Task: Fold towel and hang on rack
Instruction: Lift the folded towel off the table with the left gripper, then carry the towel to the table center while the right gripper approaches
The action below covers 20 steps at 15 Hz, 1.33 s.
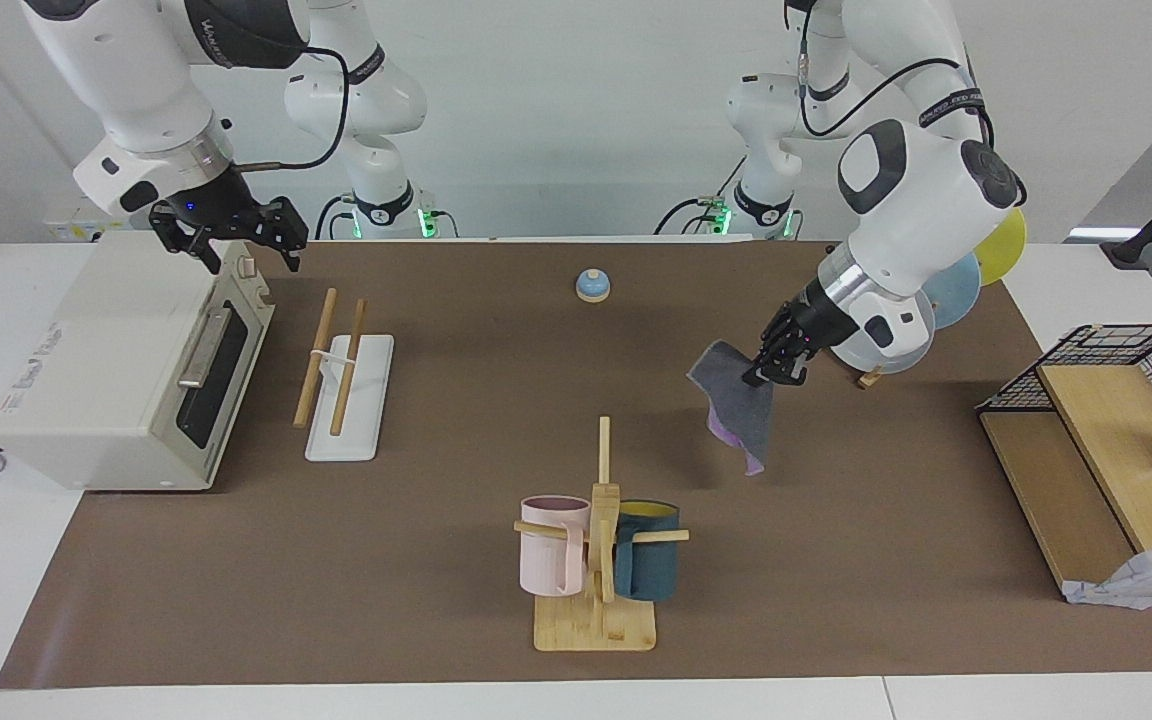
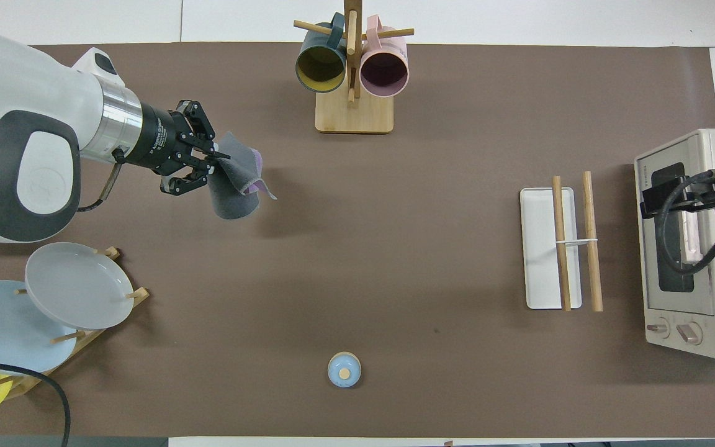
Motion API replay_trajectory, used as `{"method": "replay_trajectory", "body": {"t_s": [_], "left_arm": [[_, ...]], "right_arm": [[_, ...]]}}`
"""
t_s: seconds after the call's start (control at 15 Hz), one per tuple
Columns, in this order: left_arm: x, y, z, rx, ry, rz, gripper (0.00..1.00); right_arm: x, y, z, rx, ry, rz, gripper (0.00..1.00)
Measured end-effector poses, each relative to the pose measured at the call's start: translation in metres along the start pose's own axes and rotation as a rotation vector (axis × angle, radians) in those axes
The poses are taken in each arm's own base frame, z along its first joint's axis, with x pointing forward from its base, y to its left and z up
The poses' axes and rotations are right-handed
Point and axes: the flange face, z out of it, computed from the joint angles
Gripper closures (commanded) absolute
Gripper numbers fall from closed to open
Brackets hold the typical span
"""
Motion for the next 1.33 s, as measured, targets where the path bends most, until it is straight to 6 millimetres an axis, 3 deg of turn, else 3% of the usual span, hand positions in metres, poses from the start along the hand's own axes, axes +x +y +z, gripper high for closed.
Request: {"method": "replay_trajectory", "body": {"t_s": [0.6, 0.87, 0.93, 1.07, 1.2, 1.33], "left_arm": [[-0.082, -0.011, -0.033, -0.095, -0.055, -0.491, 1.00], [-0.117, -0.011, -0.031, -0.137, -0.102, -0.637, 1.00], [-0.125, -0.013, -0.029, -0.137, -0.111, -0.667, 1.00], [-0.137, -0.014, -0.028, -0.139, -0.127, -0.728, 1.00], [-0.151, -0.017, -0.027, -0.149, -0.146, -0.767, 1.00], [-0.168, -0.021, -0.022, -0.145, -0.158, -0.791, 1.00]], "right_arm": [[-0.001, 0.017, 0.000, 0.003, -0.001, 0.031, 0.00], [-0.001, 0.010, 0.001, 0.010, -0.005, 0.018, 0.00], [0.000, -0.002, 0.001, 0.018, -0.003, -0.003, 0.00], [0.005, -0.045, -0.003, 0.060, 0.046, -0.054, 0.00], [0.011, -0.086, -0.003, 0.150, 0.113, 0.023, 0.00], [0.014, -0.109, 0.005, 0.264, 0.110, 0.174, 0.00]]}}
